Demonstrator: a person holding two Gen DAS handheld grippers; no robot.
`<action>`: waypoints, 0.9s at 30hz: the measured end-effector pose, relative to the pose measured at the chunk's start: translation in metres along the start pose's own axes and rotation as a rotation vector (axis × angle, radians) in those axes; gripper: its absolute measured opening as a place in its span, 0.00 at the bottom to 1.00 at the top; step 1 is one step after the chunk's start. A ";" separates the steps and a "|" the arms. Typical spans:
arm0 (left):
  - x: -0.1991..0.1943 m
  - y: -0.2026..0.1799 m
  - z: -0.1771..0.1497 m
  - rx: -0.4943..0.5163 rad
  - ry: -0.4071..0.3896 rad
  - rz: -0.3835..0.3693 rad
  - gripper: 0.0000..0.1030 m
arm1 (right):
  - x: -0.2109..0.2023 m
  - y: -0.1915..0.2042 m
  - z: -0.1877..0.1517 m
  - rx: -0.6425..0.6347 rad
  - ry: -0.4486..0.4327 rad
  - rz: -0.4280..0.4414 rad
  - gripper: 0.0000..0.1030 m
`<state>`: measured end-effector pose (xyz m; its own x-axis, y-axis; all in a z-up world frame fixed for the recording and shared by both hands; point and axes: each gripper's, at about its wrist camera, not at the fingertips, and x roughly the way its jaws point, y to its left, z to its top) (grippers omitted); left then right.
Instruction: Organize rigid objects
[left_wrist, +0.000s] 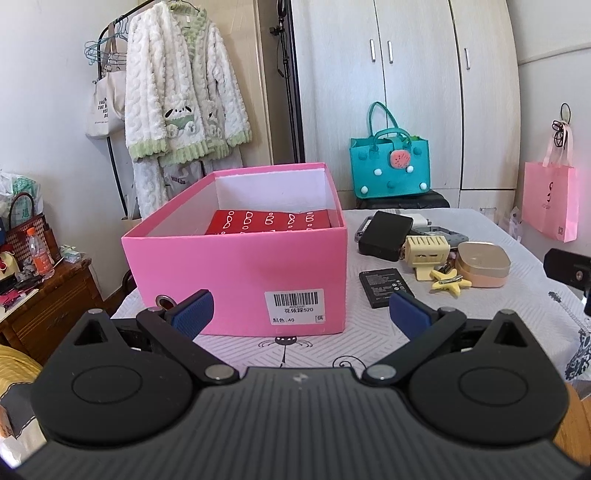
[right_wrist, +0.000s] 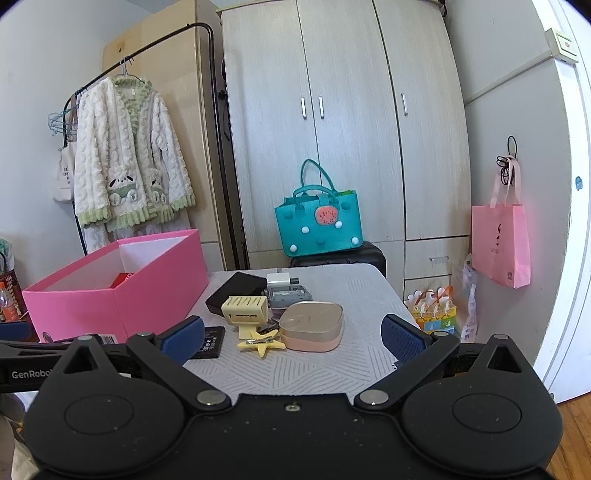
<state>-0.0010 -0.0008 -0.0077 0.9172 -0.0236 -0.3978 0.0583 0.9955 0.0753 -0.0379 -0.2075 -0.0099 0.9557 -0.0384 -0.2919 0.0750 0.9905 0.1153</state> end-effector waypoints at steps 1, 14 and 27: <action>-0.001 0.000 -0.001 -0.002 -0.004 -0.001 1.00 | -0.001 0.001 -0.001 0.001 -0.008 0.003 1.00; -0.003 -0.001 0.000 0.011 -0.024 0.002 1.00 | -0.004 0.003 0.002 0.004 -0.080 0.009 1.00; 0.000 -0.001 -0.002 -0.009 -0.009 -0.008 1.00 | -0.001 0.006 -0.004 -0.018 -0.082 -0.010 1.00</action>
<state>-0.0018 -0.0012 -0.0098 0.9203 -0.0323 -0.3899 0.0622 0.9960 0.0643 -0.0393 -0.2008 -0.0124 0.9751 -0.0584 -0.2140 0.0804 0.9922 0.0955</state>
